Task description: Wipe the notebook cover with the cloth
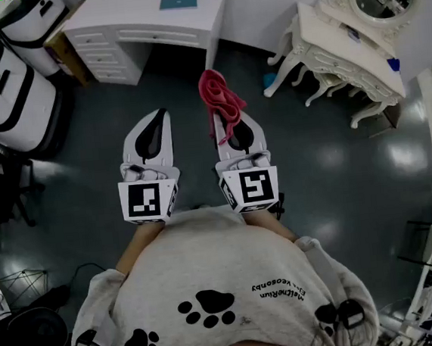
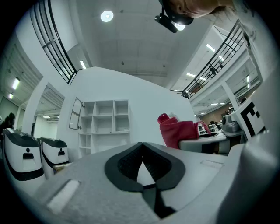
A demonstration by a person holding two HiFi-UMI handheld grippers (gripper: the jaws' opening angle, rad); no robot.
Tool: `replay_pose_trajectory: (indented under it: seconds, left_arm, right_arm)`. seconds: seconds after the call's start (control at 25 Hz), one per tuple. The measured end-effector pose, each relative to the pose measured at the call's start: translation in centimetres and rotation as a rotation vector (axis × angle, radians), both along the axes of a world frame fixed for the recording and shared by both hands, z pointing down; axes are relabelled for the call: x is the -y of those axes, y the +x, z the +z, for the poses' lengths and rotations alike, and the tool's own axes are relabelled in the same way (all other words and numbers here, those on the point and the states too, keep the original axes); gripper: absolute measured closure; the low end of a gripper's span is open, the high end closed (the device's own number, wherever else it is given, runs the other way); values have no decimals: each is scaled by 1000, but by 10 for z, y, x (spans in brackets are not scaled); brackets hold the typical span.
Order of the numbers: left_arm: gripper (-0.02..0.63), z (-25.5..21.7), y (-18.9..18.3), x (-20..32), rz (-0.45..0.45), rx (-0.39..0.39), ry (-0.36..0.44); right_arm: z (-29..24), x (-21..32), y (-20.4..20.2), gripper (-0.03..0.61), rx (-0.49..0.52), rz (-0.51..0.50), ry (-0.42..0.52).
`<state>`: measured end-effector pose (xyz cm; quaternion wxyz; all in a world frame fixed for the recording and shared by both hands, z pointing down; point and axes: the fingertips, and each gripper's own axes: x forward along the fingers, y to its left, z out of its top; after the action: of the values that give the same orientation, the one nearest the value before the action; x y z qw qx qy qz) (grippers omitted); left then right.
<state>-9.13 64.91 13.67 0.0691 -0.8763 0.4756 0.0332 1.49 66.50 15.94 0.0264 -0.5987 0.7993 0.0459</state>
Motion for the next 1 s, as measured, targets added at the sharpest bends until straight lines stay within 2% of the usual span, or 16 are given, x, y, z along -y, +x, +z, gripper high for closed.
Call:
replay_pose_trajectory:
  seconds: [0.6,0.8,1.0]
  left_arm:
    - [612,11,9,3,-12,-1,-10]
    - [612,13,8,25,-9,-10,-9]
    - [612,14,5,66,11,-9,-1]
  right_arm:
    - [7,4,8,531,64,-32,-3]
    - [11,23,8,531,64,-26,-8]
    - [14,65,5,531,63,-15,-10]
